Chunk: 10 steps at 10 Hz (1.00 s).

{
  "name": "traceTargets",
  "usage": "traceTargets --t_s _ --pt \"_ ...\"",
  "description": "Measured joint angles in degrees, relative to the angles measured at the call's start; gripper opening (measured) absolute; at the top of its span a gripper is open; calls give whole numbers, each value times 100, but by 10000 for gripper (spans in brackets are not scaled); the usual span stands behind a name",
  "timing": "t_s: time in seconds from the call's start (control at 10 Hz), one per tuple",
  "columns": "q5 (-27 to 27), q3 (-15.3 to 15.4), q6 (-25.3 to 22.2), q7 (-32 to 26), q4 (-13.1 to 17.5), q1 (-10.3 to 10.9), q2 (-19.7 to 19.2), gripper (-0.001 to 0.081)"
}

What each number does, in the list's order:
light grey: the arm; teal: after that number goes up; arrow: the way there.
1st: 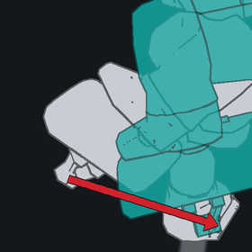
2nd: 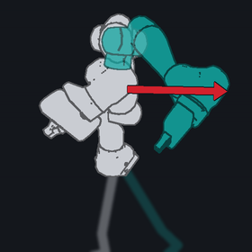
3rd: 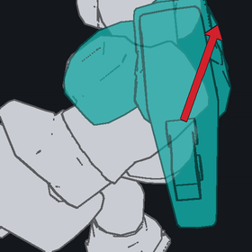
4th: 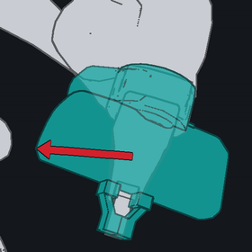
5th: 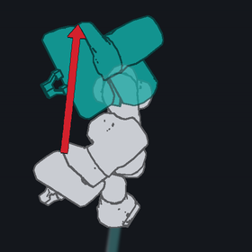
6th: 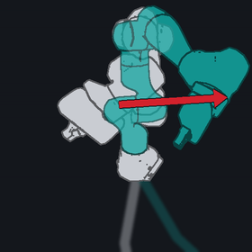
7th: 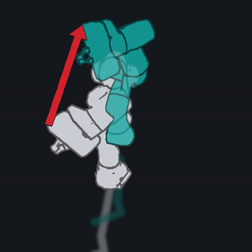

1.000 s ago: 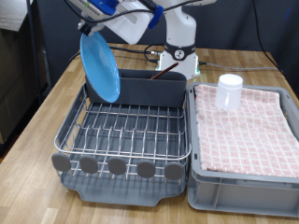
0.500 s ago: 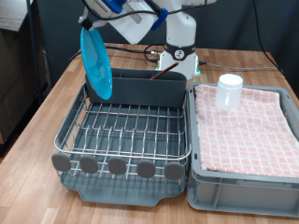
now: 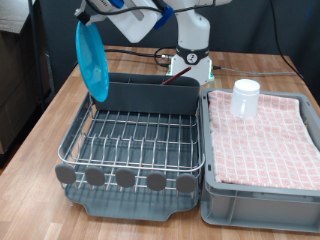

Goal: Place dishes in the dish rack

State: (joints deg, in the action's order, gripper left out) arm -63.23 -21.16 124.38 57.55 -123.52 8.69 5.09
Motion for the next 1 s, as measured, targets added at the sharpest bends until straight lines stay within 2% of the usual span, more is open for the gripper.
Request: traceTargets --t_s 0.6,1.0 --pt "-166 -392 885 58 -49 -69 -520 14" --pt "-570 -607 1414 601 -250 -85 -819 14"
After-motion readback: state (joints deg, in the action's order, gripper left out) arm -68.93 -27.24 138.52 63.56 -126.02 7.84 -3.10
